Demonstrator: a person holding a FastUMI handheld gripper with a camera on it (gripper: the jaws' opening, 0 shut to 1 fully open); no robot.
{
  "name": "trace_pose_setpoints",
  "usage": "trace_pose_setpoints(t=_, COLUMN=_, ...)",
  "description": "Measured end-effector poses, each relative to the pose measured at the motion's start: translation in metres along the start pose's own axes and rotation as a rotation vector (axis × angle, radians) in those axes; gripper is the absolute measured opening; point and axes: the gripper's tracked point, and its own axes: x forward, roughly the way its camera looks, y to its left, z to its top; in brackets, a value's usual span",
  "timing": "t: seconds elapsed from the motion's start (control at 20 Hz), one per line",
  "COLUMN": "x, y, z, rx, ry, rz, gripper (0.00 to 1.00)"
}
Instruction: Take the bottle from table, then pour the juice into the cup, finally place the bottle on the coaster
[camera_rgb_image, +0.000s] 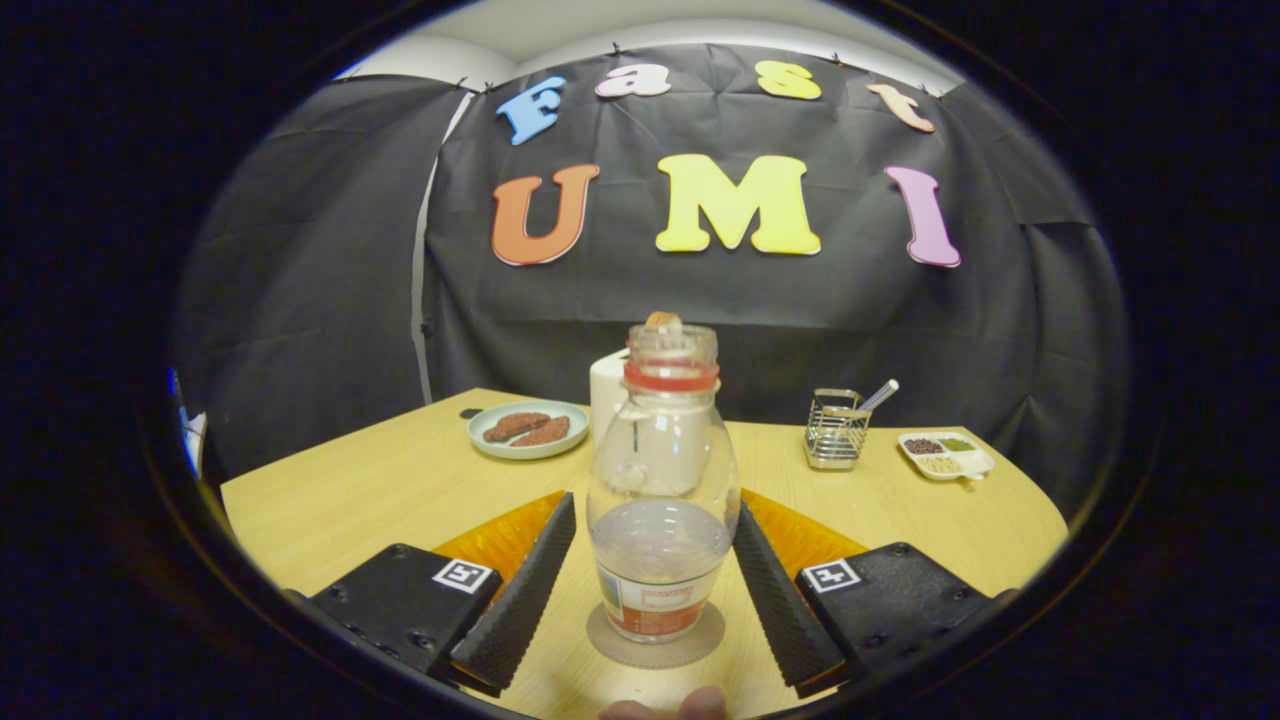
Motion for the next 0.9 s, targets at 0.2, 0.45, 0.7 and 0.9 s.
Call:
trace_pose_setpoints(t=0.2, x=-0.023, y=0.000, z=0.038, rx=0.006, ry=-0.061, rz=-0.012, gripper=0.97)
trace_pose_setpoints(t=0.45, x=-0.076, y=0.001, z=0.092, rx=-0.036, ry=-0.145, rz=-0.049, gripper=0.97)
trace_pose_setpoints(t=0.7, x=-0.149, y=0.003, z=0.140, rx=-0.065, ry=-0.186, rz=-0.088, gripper=0.97)
trace_pose_setpoints(t=0.9, x=-0.225, y=-0.003, z=0.187, rx=-0.066, ry=-0.280, rz=-0.148, gripper=0.97)
